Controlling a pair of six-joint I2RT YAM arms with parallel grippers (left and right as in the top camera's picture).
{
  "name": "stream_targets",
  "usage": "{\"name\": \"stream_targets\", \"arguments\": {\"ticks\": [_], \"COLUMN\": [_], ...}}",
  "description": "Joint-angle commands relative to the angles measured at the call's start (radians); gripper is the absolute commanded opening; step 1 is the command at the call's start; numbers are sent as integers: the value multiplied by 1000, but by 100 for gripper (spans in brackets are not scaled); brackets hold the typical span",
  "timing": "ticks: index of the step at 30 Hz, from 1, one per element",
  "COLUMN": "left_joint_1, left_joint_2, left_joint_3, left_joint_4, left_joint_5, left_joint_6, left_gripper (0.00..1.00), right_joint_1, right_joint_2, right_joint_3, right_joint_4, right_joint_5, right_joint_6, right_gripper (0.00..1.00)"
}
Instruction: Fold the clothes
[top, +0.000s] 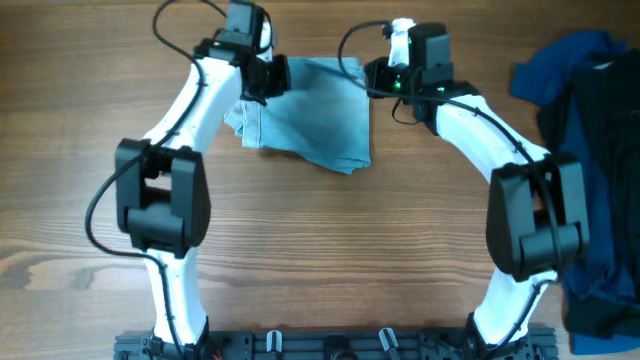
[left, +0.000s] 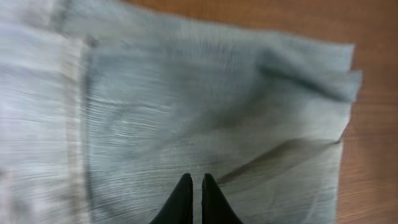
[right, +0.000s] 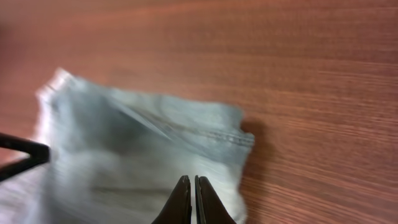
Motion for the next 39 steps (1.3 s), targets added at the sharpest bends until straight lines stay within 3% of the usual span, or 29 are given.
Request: {"name": "stream_targets", "arguments": {"ticks": [1,4,7,9,13,20,34,39], "left_joint_1": [-42,-69,-96,-121,-151,-166,-223,-228], "left_joint_2": [-2,14,29,31,31,38,152,156], "left_joint_3": [-1,-1,-1,-1,-1,-1,-1,-1], "left_joint_4": [-6,-7,-6,-3,19,55,110,-27], "left_joint_5": [-5,-6,-5,-5,-5,-5,69,10], "left_joint_6": [1,-21,-56,-79,-134,-320,-418,-365], "left_gripper": [8,10,10,9,7,5,5,4], "right_joint_1": [12,13,13,12,5,-71,-142,-142], "right_joint_2": [14,19,27,27,27,27,27,27], "right_joint_3": [-2,-2,-3,-3,-3,-3,-3,-3], "right_joint_4": [6,0,-6,4,29,8,-64,-79], "right_joint_5": [30,29,31,51,167,217,214,187], "right_joint_6": [-226,-283,-314,-332,-266,8,6,5], "right_gripper": [4,7,55,68,68,60,60,61]}}
